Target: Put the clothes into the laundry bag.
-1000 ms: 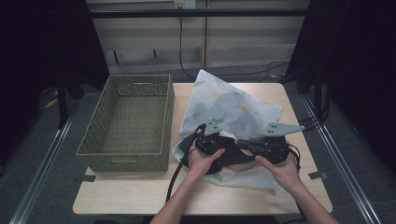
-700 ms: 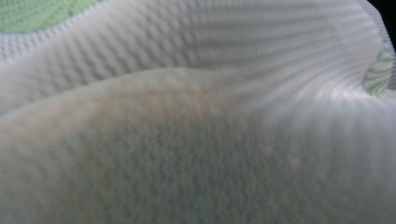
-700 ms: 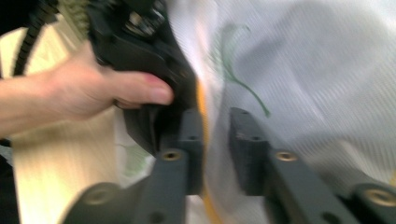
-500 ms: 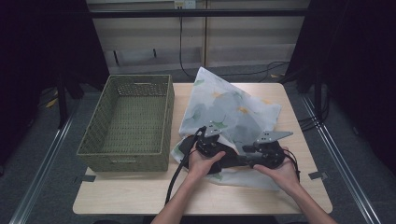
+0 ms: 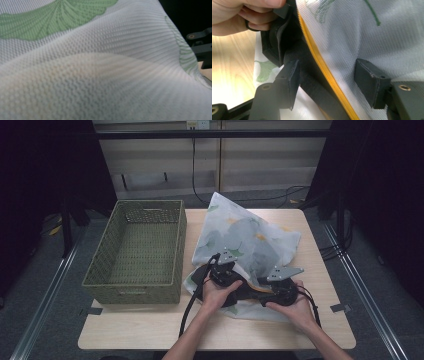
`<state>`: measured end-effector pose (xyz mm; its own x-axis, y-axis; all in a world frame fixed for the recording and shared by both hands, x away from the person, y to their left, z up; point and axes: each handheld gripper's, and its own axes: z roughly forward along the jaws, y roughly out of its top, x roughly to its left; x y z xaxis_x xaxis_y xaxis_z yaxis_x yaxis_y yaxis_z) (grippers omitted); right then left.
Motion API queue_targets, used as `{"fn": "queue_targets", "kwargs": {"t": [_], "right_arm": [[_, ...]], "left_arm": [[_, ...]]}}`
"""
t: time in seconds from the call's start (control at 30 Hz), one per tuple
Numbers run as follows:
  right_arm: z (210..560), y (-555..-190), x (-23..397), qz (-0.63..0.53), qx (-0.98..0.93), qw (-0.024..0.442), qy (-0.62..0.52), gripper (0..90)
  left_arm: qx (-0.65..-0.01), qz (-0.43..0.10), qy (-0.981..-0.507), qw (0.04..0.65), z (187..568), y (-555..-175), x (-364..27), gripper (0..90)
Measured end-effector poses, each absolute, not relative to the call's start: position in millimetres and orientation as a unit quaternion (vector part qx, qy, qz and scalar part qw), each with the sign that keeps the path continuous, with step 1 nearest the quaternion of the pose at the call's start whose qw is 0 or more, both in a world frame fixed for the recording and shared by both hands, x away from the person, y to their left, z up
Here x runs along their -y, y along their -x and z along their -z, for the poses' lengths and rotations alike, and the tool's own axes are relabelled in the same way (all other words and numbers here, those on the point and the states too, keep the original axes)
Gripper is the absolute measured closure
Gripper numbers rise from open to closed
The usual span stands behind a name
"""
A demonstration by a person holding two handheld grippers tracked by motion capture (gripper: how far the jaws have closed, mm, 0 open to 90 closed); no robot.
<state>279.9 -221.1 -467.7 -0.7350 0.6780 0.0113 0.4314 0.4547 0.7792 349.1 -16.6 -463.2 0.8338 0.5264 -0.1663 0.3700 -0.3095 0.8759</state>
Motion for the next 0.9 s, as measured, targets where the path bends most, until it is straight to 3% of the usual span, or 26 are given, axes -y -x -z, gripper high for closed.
{"fn": "queue_targets", "kwargs": {"t": [0.17,0.37,0.43,0.6,0.73,0.8,0.9], "right_arm": [[467.6,-281.6,220.1,-0.399,-0.830,0.173,-0.349,46.1],[465.5,-286.1,226.2,-0.391,-0.819,0.186,-0.376,80.8],[464.7,-287.4,229.9,-0.401,-0.815,0.174,-0.381,86.6],[452.3,-275.3,241.3,-0.443,-0.799,0.147,-0.379,89.1],[443.4,-273.7,246.1,-0.460,-0.789,0.148,-0.381,89.3],[442.3,-273.8,245.3,-0.459,-0.790,0.147,-0.379,89.4],[442.6,-274.4,244.4,-0.458,-0.792,0.145,-0.377,89.4]], "left_arm": [[-0.270,-0.075,-0.804,0.524,453.8,-345.9,19.3,73.5],[-0.280,-0.069,-0.798,0.530,454.2,-348.4,18.9,73.2],[-0.284,-0.071,-0.796,0.530,455.0,-349.4,17.0,70.9],[-0.267,-0.088,-0.813,0.510,449.8,-343.8,9.6,43.5],[-0.239,-0.100,-0.825,0.503,442.3,-332.4,-1.6,30.8],[-0.237,-0.131,-0.824,0.497,439.8,-324.7,-10.4,26.1],[-0.238,-0.113,-0.815,0.517,440.0,-318.7,-27.3,20.6]]}}
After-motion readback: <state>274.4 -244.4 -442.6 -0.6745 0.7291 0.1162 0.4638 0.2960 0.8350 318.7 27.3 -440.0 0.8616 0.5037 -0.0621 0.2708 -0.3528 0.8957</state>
